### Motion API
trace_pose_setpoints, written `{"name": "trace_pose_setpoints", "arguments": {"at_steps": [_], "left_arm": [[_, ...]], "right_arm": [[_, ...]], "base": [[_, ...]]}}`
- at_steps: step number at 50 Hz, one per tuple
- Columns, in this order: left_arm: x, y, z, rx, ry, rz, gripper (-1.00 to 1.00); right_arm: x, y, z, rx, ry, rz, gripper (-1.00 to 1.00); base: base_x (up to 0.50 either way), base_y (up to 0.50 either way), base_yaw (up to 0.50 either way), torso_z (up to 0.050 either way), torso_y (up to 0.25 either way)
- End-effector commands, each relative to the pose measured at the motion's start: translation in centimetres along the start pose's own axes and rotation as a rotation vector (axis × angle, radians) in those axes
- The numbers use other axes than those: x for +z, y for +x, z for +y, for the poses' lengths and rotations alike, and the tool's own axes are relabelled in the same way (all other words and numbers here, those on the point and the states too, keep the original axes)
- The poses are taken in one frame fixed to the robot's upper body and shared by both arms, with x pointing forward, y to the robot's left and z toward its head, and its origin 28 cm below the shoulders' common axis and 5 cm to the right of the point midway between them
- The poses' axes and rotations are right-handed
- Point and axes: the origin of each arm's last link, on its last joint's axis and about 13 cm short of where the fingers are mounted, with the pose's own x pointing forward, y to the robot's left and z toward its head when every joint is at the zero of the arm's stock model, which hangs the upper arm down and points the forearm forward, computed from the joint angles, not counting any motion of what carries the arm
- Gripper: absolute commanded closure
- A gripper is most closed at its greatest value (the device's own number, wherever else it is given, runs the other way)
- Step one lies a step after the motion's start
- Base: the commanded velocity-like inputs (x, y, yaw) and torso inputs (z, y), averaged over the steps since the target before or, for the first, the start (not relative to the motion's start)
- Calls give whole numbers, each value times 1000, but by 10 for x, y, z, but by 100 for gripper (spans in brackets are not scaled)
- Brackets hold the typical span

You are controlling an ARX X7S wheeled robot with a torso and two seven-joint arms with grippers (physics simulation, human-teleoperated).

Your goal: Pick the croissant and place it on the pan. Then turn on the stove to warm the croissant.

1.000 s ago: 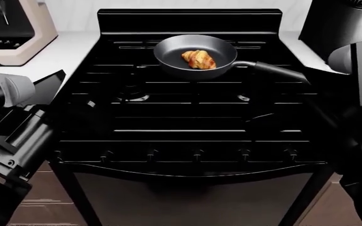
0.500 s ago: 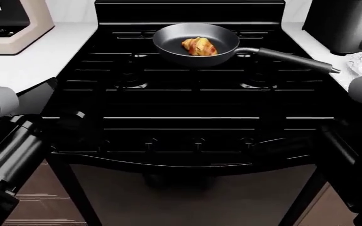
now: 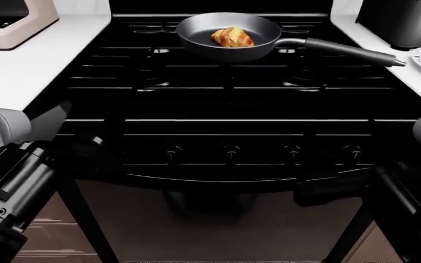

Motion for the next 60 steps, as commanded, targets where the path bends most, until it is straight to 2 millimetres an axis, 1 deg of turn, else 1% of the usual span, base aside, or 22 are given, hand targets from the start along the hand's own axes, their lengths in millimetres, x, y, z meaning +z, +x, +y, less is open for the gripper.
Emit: {"name": "trace_pose_setpoints", "arguments": {"at_steps": [1,13,43,54,60], "left_arm": [[-3,2,0,0,-11,14,-100],[-2,2,0,-2,-9,9,-100],[-1,1,0,-6,-10,0,-100],[-3,2,0,-5,-9,1,-100],[-1,2,-1,-11,-5,-7,-100]], "right_arm": [[-7,-1,-1,-5,31,3,-100],[-16,-2,2,2,63,14,-100],[-19,-4,4,6,79,20,-100],[-20,-4,5,9,85,16,-100],[-18,0,5,11,82,9,-100]], "base": [[0,0,0,-50,0],[0,0,0,-50,0],[0,0,0,-49,0],[0,0,0,-2,0],[0,0,0,0,0]]}}
